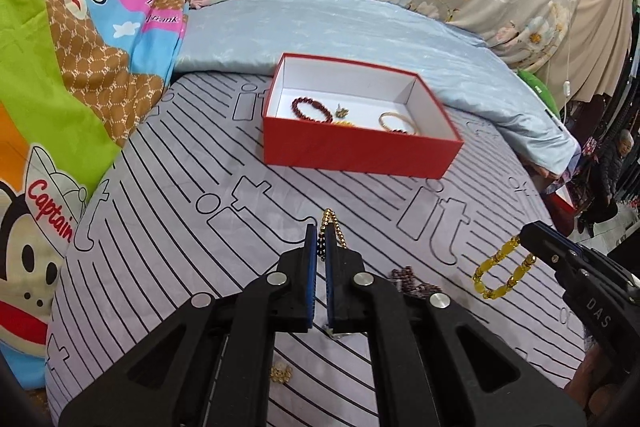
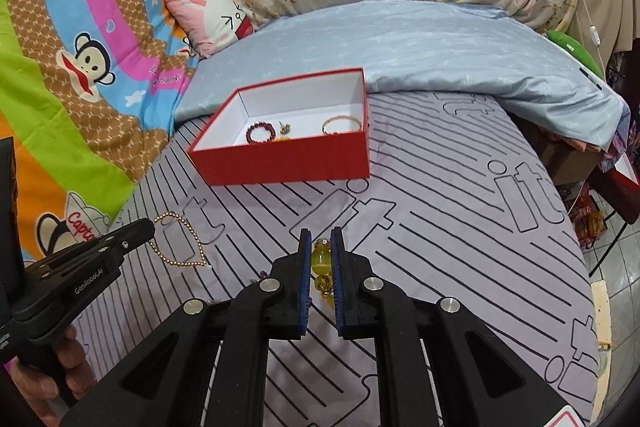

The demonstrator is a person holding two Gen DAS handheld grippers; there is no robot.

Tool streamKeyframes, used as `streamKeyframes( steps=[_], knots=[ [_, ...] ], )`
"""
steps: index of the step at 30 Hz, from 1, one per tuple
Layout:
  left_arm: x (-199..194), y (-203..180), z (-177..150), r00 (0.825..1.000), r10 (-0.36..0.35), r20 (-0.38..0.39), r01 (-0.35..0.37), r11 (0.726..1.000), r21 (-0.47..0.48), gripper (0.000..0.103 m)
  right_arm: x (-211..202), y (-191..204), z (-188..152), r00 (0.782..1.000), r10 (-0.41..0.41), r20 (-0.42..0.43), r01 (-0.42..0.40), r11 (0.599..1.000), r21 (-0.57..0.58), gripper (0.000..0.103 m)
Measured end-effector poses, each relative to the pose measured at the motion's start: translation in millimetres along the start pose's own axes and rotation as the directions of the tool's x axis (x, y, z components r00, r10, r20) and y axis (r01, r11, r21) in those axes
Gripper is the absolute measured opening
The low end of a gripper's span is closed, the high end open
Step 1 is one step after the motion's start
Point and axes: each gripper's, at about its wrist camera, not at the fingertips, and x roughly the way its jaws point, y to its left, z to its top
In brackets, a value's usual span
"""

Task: Organize jewelry
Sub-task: 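Carry both bracelets into the red box and open both grippers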

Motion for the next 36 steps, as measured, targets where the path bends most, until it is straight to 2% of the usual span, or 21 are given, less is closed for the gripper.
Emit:
streamKeyframes(
  steps=[6,11,19,28,36],
  knots=[
    [-18.1,-8.2,2.8,1.000,-0.026,0.015,0.026,1.000,0.011,0.003,-18.1,5.1,7.1,0.999,0.021,0.031,-0.020,1.000,-0.008,0.009],
    [-22.2,-13.5,10.9,1.000,-0.018,0.018,0.017,0.999,0.031,0.003,-21.9,11.4,16.1,0.998,0.036,0.044,-0.035,0.999,-0.024,0.009],
    [-17.2,-16.5,44.1,0.998,0.001,0.056,-0.004,0.998,0.058,0.003,-15.7,26.0,54.8,0.994,0.062,0.084,-0.057,0.996,-0.067,0.009],
    [12.0,-22.1,104.1,0.994,0.025,0.105,-0.033,0.997,0.071,0.003,19.3,41.4,113.9,0.989,0.086,0.117,-0.073,0.992,-0.107,0.009],
    [59.0,-18.9,149.0,0.994,0.048,0.097,-0.053,0.998,0.045,0.003,67.4,40.0,160.8,0.989,0.102,0.103,-0.094,0.992,-0.083,0.009]
  ],
)
